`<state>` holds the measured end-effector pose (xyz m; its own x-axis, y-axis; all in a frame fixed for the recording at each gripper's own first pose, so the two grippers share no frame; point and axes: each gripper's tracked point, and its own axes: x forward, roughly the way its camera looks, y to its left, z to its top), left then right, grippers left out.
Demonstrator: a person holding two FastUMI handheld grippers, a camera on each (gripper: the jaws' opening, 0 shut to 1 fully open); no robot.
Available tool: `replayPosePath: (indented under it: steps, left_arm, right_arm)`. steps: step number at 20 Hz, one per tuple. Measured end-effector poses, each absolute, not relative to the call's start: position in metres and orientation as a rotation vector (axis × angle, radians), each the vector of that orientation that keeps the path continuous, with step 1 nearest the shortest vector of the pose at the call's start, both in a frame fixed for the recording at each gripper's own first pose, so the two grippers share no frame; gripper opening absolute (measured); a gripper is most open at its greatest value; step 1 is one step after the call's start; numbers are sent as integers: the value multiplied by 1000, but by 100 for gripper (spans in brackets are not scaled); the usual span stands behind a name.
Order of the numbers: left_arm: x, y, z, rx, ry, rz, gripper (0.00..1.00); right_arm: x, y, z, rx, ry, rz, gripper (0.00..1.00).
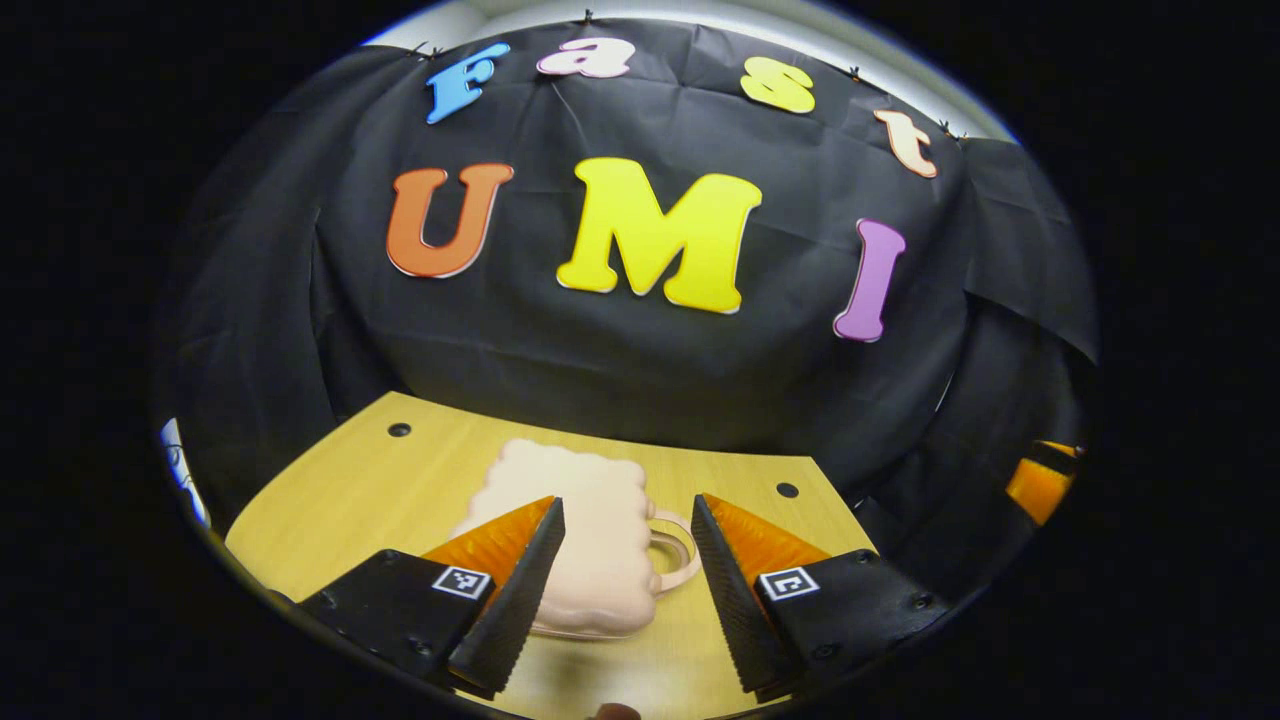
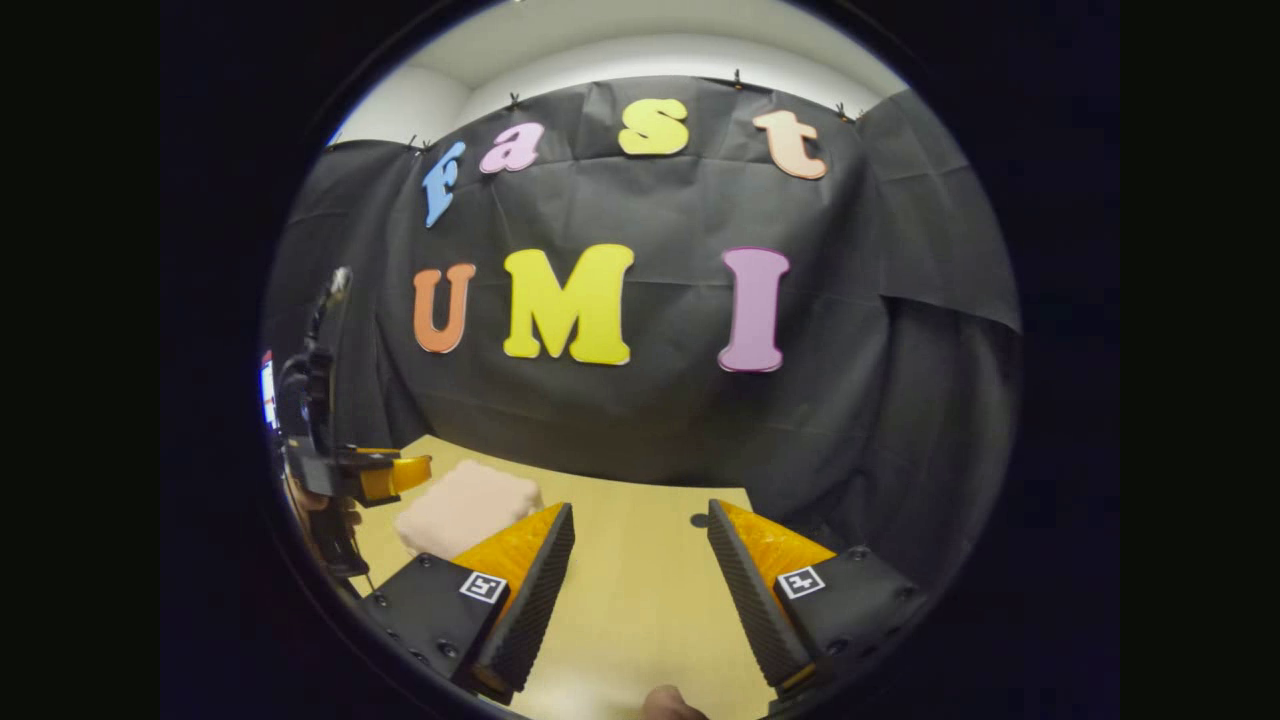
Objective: First open the suitcase, pack the skin care products into it, and then close the suitcase.
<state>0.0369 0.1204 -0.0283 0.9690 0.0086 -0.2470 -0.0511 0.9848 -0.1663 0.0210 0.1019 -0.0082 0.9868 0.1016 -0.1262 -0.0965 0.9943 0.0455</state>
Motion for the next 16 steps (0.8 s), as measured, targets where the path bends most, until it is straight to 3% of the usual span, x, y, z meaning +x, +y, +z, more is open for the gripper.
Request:
replayPosePath:
  steps: [3,10,16]
  left_arm:
    - [16,160,6,-145,205,63,87]
    - [-20,219,59,-72,102,76,88]
    - [-48,219,57,2,61,25,90]
  right_arm:
    - [23,150,7,32,101,135,78]
    - [9,228,30,24,75,162,80]
    - [-14,260,31,30,49,122,78]
